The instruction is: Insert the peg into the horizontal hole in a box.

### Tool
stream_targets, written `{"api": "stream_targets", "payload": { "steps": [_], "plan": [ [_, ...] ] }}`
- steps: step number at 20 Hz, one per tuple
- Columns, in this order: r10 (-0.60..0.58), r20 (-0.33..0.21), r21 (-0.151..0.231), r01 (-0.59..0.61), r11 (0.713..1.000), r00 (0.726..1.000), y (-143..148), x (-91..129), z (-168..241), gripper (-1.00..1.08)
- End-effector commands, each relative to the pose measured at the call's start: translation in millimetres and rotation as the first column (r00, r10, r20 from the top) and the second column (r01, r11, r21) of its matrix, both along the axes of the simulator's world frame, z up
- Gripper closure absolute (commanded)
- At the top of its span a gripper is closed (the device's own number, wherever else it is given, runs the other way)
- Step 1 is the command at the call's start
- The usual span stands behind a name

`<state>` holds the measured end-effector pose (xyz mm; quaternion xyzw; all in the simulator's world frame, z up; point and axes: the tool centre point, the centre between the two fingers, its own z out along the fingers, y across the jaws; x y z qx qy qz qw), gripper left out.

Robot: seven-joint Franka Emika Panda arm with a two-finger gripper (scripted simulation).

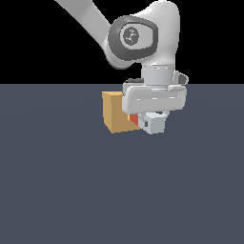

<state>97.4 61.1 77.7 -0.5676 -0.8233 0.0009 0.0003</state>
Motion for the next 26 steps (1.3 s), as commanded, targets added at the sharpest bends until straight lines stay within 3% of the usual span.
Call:
{"api": "stream_targets", "payload": {
  "steps": [1,8,19,26],
  "plan": [
    [0.001,0.005,0.000,-0.001,1.000,1.000,0,2,3,1.08],
    [0.000,0.001,0.000,0.000,1.000,1.000,12,-5,1,1.08],
    [0.001,0.005,0.000,-0.001,1.000,1.000,79,-30,3,1.08],
    [0.001,0.005,0.000,-0.001,1.000,1.000,81,-29,3,1.08]
  ]
}}
